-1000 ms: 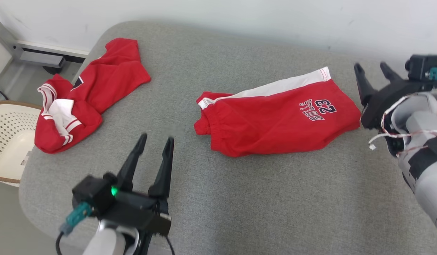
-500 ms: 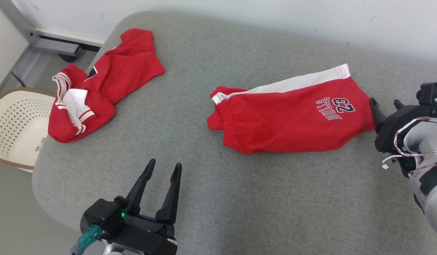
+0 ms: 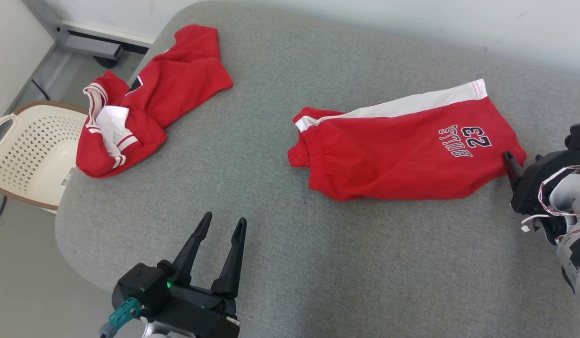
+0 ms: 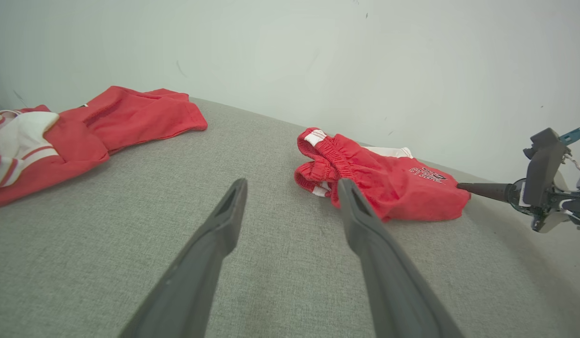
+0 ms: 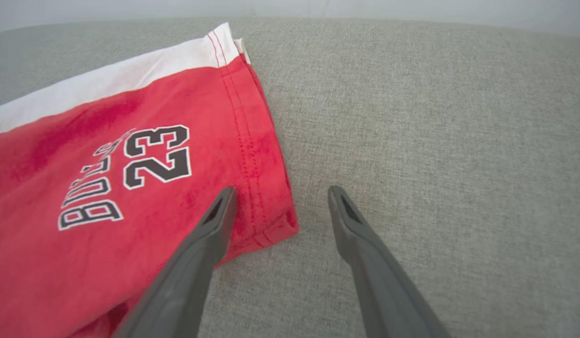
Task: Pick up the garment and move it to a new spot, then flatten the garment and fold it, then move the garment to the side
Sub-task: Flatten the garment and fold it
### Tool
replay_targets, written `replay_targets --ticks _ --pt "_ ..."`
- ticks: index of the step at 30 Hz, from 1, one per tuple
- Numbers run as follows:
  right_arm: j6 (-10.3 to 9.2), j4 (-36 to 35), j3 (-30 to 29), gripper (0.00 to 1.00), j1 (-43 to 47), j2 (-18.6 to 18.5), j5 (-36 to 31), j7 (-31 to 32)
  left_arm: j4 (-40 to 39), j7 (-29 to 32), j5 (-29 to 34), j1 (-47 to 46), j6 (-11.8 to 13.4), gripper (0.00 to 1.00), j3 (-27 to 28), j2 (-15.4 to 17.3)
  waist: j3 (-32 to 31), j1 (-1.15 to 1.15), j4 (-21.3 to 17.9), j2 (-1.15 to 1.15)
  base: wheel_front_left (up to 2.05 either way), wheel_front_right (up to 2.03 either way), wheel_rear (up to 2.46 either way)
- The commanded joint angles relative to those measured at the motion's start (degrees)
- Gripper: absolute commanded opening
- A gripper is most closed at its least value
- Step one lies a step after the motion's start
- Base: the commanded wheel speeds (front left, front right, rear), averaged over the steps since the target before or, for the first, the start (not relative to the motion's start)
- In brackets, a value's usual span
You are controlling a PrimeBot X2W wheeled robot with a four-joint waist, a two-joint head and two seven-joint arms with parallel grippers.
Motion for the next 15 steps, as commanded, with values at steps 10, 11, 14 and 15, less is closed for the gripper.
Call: replay_targets --ticks 10,11,14,15 --pt "-0.04 0.2 -7.8 0.07 2.5 0.5 -6.8 5.1 1.2 -0.3 -0.4 -0.7 -0.4 1.00 -0.7 -0.2 0.7 -0.01 1.2 0.00 0.00 0.00 0.00" --pt "-0.04 0.2 -8.5 0.00 2.5 0.7 -7.5 5.3 1.2 -0.3 -0.4 -0.8 -0.4 1.00 -0.7 -0.2 0.7 -0.01 1.1 0.00 0.00 0.00 0.00" --pt "-0.04 0.2 -10.6 0.00 2.4 1.1 -9.8 5.4 1.5 -0.3 -0.6 -0.8 -0.3 1.00 -0.8 -0.3 0.6 -0.01 1.0 0.00 0.00 0.00 0.00" --pt "-0.04 0.2 -11.3 0.00 2.5 1.3 -10.6 5.4 1.6 -0.3 -0.6 -0.8 -0.3 1.00 -0.8 -0.3 0.5 -0.01 0.9 0.00 0.00 0.00 0.00"
